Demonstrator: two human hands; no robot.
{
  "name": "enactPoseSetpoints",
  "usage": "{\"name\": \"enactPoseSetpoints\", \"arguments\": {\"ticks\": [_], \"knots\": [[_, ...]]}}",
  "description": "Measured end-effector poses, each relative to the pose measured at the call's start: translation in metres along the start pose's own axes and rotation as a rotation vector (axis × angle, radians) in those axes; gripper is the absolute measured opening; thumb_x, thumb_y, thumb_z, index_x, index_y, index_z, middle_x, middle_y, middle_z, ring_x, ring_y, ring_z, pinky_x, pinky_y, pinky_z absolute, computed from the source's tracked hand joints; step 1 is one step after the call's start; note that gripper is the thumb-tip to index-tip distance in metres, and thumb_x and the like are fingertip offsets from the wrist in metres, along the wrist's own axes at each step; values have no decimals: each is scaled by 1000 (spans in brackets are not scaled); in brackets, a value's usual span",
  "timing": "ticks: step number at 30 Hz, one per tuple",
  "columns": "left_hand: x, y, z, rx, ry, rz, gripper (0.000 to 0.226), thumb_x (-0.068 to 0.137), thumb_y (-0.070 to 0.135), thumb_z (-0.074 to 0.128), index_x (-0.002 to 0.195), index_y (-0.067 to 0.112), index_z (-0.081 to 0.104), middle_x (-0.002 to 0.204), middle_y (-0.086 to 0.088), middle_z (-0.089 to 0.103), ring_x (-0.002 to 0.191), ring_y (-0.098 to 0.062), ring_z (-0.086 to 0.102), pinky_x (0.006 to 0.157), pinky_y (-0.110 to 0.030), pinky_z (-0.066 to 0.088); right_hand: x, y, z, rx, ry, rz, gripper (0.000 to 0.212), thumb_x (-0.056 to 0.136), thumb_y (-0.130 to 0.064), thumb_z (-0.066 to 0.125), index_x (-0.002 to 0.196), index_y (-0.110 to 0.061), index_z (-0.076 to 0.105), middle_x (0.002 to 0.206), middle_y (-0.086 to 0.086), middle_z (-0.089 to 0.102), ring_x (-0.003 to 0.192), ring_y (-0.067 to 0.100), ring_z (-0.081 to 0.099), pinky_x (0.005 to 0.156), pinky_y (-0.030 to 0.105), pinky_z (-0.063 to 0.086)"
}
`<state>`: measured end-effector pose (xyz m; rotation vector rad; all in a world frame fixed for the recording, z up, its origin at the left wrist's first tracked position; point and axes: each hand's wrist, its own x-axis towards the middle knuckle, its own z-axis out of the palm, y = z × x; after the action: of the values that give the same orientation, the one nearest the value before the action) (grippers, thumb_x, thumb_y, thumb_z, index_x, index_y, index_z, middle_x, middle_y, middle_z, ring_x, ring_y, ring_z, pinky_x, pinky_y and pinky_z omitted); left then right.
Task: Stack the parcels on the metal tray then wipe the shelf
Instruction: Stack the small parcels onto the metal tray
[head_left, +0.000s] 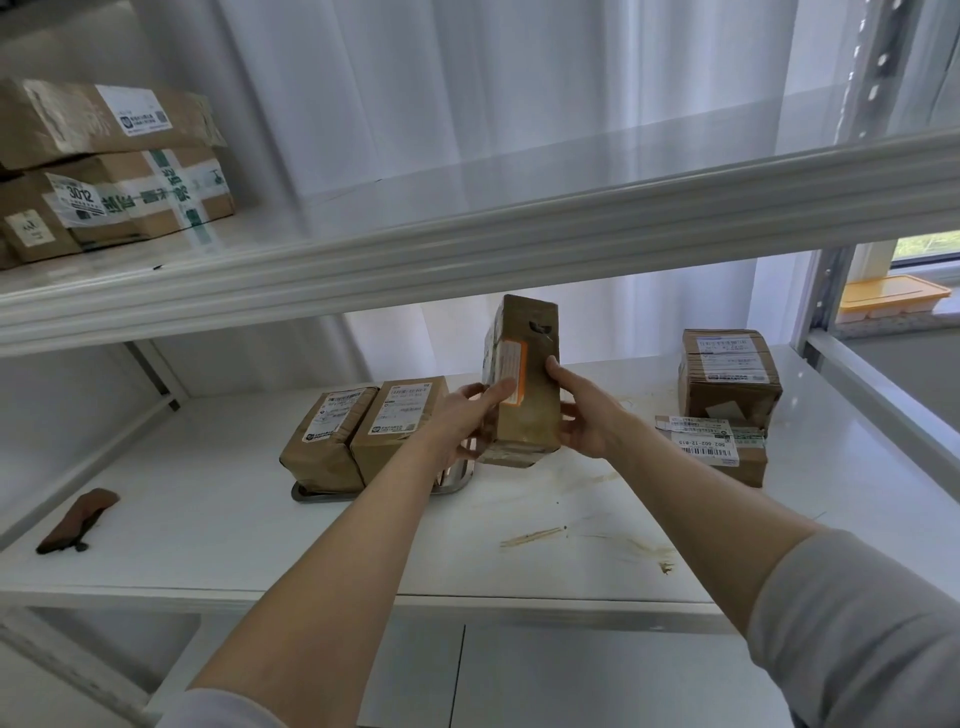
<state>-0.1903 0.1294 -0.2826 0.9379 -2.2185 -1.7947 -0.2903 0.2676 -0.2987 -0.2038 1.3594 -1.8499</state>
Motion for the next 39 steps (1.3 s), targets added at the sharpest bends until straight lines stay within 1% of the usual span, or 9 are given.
{"name": "enactPoseSetpoints", "arguments": {"ticks": [4,8,12,19,24,29,34,37,39], "knots": [[2,7,-1,-14,85,71,80,77,53,69,143,23,35,89,0,66,74,-16,60,62,-29,49,9,-1,11,9,100,-60,53,85,-49,66,122,-12,55,110,11,65,87,28,67,66,38,58],[5,13,-5,97,190,149,87,75,51,72,145,20,31,129,-4,60,108,-21,62,82,-30,52,17,-2,23,-24,206,-143,47,88,-46,63,117,-9,56,113,11,65,93,31,67,76,43,58],[8,20,-12,308,307,233,95,69,58,72,146,23,29,138,-4,48,125,-23,48,101,-38,46,23,-5,35,-9,198,-168,41,94,-40,57,120,-8,56,114,10,64,105,31,63,86,45,56],[6,21,-41,508,426,254,94,67,62,68,143,22,30,132,-8,41,125,-23,43,98,-37,45,29,-2,67,-26,196,-162,37,95,-35,57,124,-11,58,111,7,65,104,25,63,86,38,55],[5,14,-68,664,537,131,101,65,71,64,144,21,25,133,-11,37,122,-31,48,96,-41,46,31,9,101,-244,-27,-71,63,81,-61,62,125,-16,56,113,5,64,98,25,64,78,37,57],[8,2,-103,734,506,76,103,66,68,65,146,21,21,136,-13,34,126,-35,42,102,-49,41,41,24,135,-315,-53,-9,59,76,-50,74,120,-13,59,97,5,67,89,23,67,69,36,58],[7,-9,-156,406,383,152,81,81,53,65,143,10,34,135,-1,48,117,-19,52,94,-31,47,59,27,159,-261,26,21,55,77,-40,75,120,-10,57,97,8,66,80,24,66,57,33,55],[12,-21,-192,203,404,79,66,90,51,53,142,12,40,138,-7,52,120,-24,54,99,-37,48,71,27,181,-233,-1,16,57,77,-44,76,118,-8,58,96,9,68,72,24,67,46,29,54],[12,-26,-204,80,354,47,56,93,50,49,136,15,47,130,-6,57,115,-25,57,99,-39,49,79,29,197,-218,-5,0,62,75,-47,76,119,-7,58,100,10,68,81,27,69,56,35,59]]}}
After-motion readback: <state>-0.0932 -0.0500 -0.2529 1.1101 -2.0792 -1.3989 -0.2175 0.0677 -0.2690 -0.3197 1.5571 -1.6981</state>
